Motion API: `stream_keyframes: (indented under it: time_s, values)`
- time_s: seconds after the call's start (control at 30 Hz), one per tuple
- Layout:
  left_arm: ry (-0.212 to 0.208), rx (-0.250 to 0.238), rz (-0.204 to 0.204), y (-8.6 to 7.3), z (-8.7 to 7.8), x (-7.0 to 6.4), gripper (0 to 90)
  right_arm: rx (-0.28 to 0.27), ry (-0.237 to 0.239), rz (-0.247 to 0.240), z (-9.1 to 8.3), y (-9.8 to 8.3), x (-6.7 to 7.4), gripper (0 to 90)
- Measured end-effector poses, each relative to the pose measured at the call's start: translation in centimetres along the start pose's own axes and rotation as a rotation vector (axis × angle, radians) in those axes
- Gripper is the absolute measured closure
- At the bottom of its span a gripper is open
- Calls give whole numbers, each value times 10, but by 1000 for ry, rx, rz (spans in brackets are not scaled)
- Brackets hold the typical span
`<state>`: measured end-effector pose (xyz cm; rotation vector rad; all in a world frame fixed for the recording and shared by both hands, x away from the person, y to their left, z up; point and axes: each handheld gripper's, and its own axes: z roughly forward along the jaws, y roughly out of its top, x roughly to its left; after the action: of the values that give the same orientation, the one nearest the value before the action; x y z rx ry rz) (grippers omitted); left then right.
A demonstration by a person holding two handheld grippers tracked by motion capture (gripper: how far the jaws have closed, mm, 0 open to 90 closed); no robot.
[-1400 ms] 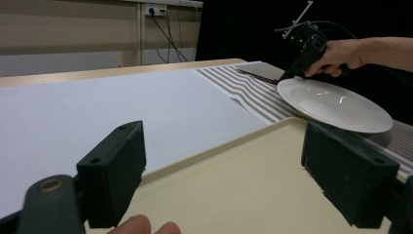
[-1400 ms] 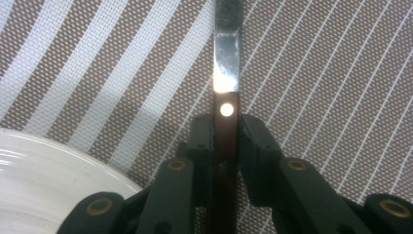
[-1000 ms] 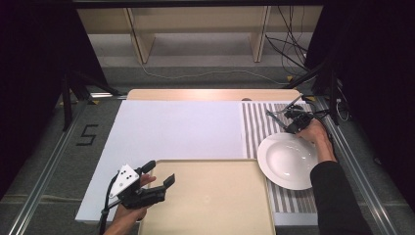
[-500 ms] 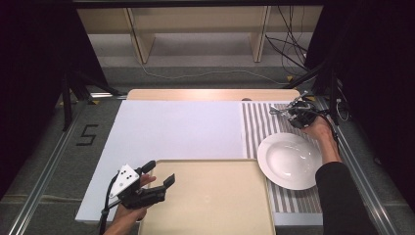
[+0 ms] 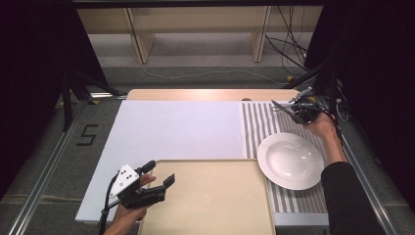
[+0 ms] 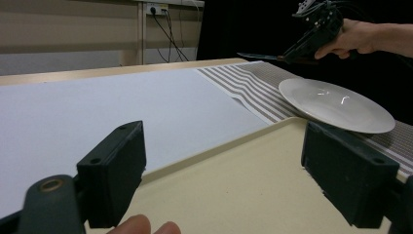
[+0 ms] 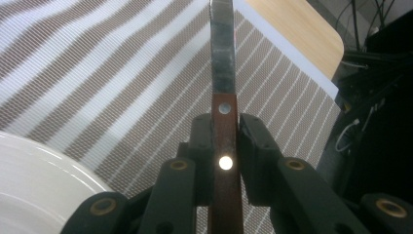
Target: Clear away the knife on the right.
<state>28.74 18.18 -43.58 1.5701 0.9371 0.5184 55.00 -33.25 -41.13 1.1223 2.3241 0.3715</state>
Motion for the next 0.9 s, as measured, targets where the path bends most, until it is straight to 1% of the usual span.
stream_keyframes:
  time_s: [0.13,0.2,0.27,0.43,0.63,0.77,0.83,0.9]
  values:
    - [0,1,1,0,0,0,164,-48,17,6,-11,2,4,777]
    - [2,3,0,0,0,0,164,-76,38,11,-18,4,7,777]
    - [3,2,1,0,0,0,164,-99,49,2,-26,6,13,777]
    - [3,3,7,0,-1,0,164,-187,109,22,-44,7,31,776]
    - [3,2,5,0,-1,0,163,-252,175,21,-61,2,54,776]
    - [4,3,6,0,-1,0,163,-278,201,-1,-69,-4,70,776]
    - [5,2,6,0,-1,-1,163,-281,209,-17,-74,-6,78,776]
    - [5,-1,10,1,-1,-1,163,-287,220,-18,-80,-8,84,776]
